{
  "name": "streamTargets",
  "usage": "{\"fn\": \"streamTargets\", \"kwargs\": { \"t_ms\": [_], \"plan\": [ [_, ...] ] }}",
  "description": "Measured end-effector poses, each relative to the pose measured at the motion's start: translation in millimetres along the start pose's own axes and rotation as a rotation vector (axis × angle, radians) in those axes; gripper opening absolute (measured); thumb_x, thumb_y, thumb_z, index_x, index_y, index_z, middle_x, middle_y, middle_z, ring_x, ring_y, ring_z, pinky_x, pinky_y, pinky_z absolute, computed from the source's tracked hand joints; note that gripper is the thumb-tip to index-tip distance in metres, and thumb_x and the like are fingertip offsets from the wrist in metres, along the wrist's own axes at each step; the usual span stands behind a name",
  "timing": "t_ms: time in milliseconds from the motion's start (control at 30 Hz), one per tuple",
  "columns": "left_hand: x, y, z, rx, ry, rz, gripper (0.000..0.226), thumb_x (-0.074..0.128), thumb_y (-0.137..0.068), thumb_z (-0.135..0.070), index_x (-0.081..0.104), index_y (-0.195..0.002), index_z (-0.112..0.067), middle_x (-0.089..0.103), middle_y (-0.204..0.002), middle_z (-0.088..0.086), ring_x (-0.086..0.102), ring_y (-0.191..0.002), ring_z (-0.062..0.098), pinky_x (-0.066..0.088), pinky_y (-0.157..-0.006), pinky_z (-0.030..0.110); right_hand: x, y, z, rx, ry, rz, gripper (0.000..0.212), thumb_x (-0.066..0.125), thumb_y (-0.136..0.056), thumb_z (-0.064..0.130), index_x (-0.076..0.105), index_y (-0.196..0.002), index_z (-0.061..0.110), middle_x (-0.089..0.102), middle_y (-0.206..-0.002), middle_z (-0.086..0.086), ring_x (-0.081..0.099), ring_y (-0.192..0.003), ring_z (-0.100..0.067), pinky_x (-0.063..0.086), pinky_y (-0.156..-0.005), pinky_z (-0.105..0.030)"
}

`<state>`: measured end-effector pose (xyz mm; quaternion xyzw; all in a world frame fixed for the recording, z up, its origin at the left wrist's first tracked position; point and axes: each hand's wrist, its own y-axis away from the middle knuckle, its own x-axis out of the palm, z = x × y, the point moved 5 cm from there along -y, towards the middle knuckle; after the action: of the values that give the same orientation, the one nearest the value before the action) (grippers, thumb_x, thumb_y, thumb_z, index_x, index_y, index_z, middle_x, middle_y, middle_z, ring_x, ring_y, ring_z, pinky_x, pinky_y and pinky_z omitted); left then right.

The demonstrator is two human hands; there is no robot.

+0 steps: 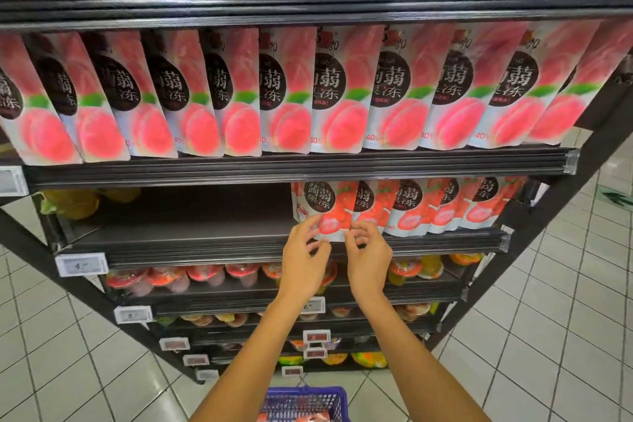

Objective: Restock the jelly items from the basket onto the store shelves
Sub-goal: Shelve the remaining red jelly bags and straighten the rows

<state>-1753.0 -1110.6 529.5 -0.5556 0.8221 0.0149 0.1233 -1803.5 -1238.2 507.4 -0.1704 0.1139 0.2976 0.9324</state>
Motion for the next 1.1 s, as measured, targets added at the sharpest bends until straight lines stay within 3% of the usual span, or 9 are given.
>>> {"fn": "streamTargets", "kwargs": {
  "t_ms": [133,267,533,700,800,900,933,1000,1100],
  "plan": [
    [1,1,2,0.006,-0.005,0.007,0.042,0.054,-0.096,-0.008,0.051,-0.133,-0.028,0.046,-0.132,-0.012,0.051,-0.112,-0.008,0.042,-0.084,0.0,0,-2,-4,0.021,-0.002,-0.02,0.013,0.07,-0.09,0.019,0.066,-0.102,0.02,0.064,-0.076,0.016,0.061,-0.067,0.001,0.044,-0.062,-0.005],
    [-3,7,6,-0.003,0.042,-0.017,0.042,0.054,-0.095,-0.005,0.053,-0.117,-0.041,0.054,-0.125,-0.016,0.053,-0.116,-0.006,0.046,-0.091,0.006,-2,8,-8,0.007,-0.033,-0.044,0.012,0.07,-0.089,0.017,0.064,-0.099,0.021,0.063,-0.072,0.016,0.061,-0.069,0.004,0.044,-0.063,-0.004],
    [-41,45,44,-0.056,0.036,-0.062,0.025,0.055,-0.093,0.0,0.064,-0.109,-0.017,0.069,-0.103,-0.004,0.065,-0.098,0.006,0.054,-0.091,0.029,2,61,-34,0.103,-0.068,0.02,0.012,0.07,-0.089,0.014,0.065,-0.1,0.014,0.067,-0.076,0.006,0.061,-0.066,-0.003,0.045,-0.061,-0.007],
    [-76,92,113,-0.249,0.021,-0.031,0.022,0.052,-0.094,0.003,0.064,-0.102,-0.012,0.07,-0.1,0.008,0.066,-0.097,0.024,0.054,-0.089,0.045,23,126,-73,0.267,0.04,0.175,0.014,0.072,-0.088,0.014,0.067,-0.099,0.008,0.071,-0.081,-0.005,0.066,-0.074,-0.013,0.052,-0.07,-0.023],
    [-99,127,173,-0.375,-0.006,0.014,0.022,0.053,-0.095,0.001,0.065,-0.096,-0.016,0.069,-0.098,0.004,0.066,-0.096,0.03,0.054,-0.086,0.044,41,173,-109,0.373,0.114,0.29,0.011,0.069,-0.089,0.012,0.069,-0.092,0.001,0.07,-0.083,-0.007,0.064,-0.076,-0.016,0.049,-0.068,-0.024],
    [-122,160,244,-0.472,-0.057,0.041,0.016,0.053,-0.095,0.002,0.069,-0.096,0.0,0.067,-0.103,0.004,0.065,-0.095,0.029,0.056,-0.082,0.035,61,221,-151,0.454,0.2,0.382,0.011,0.067,-0.091,0.012,0.069,-0.086,0.002,0.071,-0.086,-0.01,0.065,-0.077,-0.019,0.047,-0.064,-0.011],
    [-129,172,267,-0.516,-0.064,0.035,0.015,0.054,-0.094,0.002,0.069,-0.094,0.001,0.068,-0.103,0.008,0.065,-0.094,0.028,0.056,-0.08,0.033,67,236,-166,0.492,0.229,0.413,0.012,0.066,-0.092,0.012,0.068,-0.085,0.002,0.072,-0.087,-0.013,0.067,-0.08,-0.024,0.051,-0.067,-0.014],
    [-137,194,309,-0.601,-0.038,0.014,0.014,0.055,-0.094,0.003,0.068,-0.089,-0.001,0.068,-0.101,0.016,0.064,-0.089,0.028,0.054,-0.076,0.037,78,262,-200,0.571,0.257,0.495,0.012,0.062,-0.094,0.009,0.068,-0.084,0.008,0.07,-0.089,-0.012,0.065,-0.081,-0.025,0.054,-0.072,-0.023],
    [-140,221,375,-0.703,-0.021,-0.034,0.025,0.06,-0.09,0.005,0.065,-0.078,-0.016,0.067,-0.09,0.009,0.062,-0.082,0.021,0.051,-0.073,0.025,91,296,-260,0.675,0.286,0.593,0.017,0.059,-0.092,0.002,0.07,-0.096,0.013,0.062,-0.09,0.0,0.057,-0.084,-0.016,0.044,-0.069,-0.011]
  ]
}}
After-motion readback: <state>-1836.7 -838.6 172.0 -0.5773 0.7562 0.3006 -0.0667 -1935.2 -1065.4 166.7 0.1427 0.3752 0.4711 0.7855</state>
